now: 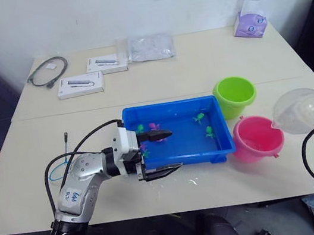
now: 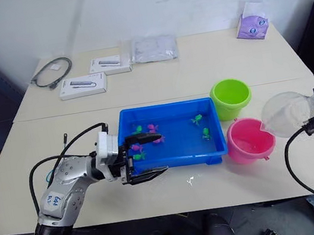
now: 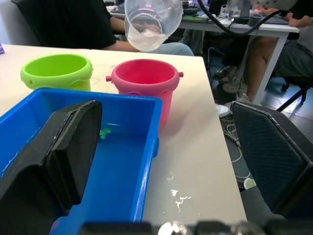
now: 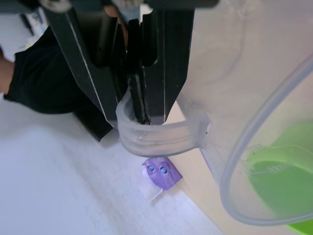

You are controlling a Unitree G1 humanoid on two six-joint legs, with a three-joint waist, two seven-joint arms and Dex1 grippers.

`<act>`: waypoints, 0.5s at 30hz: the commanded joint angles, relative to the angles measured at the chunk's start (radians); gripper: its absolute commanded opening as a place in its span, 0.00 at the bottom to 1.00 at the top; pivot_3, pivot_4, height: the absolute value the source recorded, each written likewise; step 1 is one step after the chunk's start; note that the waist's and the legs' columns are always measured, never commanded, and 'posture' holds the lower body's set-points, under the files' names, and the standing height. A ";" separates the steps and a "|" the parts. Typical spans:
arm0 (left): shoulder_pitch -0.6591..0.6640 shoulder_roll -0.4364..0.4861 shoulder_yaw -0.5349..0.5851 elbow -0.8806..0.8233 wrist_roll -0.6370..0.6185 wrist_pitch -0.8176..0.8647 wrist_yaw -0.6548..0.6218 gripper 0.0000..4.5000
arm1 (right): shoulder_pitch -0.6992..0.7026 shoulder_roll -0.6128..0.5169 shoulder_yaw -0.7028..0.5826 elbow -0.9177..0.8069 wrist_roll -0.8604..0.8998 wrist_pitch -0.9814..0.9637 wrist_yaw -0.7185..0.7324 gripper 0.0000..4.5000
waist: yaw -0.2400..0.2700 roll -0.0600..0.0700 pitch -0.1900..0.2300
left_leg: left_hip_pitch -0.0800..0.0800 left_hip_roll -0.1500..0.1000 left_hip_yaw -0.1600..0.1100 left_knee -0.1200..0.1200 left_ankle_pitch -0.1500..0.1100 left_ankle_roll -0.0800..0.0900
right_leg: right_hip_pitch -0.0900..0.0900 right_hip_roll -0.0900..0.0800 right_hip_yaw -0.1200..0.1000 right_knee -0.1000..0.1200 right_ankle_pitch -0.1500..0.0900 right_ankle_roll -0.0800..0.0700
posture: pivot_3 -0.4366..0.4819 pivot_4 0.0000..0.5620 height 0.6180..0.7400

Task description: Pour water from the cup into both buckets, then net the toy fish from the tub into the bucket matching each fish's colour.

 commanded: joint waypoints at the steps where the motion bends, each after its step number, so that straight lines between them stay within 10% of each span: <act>1: -0.013 -0.008 0.004 -0.010 0.010 -0.029 -0.004 1.00 | -0.014 -0.015 -0.013 0.007 -0.102 -0.073 -0.043 0.02 | 0.000 0.000 0.000 | 0.000 0.000 0.000 0.000 0.000 0.000 | 0.000 0.000 0.000 0.000 0.000 0.000 | 0.48 0.27 1.00; 15: -0.014 -0.023 -0.003 -0.003 0.043 -0.060 0.000 1.00 | -0.045 -0.020 -0.006 0.089 -0.269 -0.225 -0.074 0.02 | -0.001 0.000 0.000 | 0.001 0.000 0.000 0.000 0.000 0.000 | 0.001 0.000 0.000 0.000 0.000 0.000 | 0.48 0.27 1.00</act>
